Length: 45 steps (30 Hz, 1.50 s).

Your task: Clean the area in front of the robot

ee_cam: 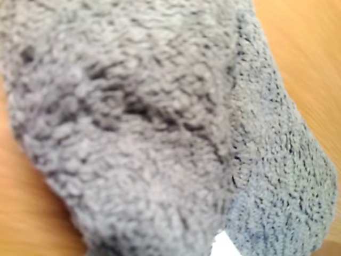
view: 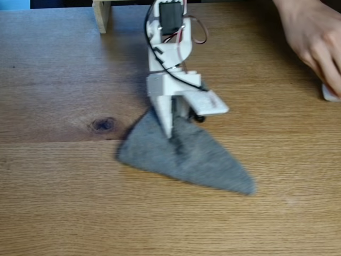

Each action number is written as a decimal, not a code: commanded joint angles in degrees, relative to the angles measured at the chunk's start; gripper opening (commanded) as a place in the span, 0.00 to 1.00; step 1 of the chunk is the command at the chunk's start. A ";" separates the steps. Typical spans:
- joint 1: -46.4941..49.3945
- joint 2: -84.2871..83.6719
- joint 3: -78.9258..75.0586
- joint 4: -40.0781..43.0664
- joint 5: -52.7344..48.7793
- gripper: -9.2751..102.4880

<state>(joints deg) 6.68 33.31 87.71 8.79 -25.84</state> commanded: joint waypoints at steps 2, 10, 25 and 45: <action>16.17 4.48 -2.64 9.40 2.99 0.08; 18.28 27.77 -3.16 26.02 9.23 0.08; 28.92 52.03 -2.64 60.82 14.77 0.08; 46.85 29.09 -2.55 71.98 9.76 0.08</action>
<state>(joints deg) 52.12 61.35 87.19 80.16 -14.41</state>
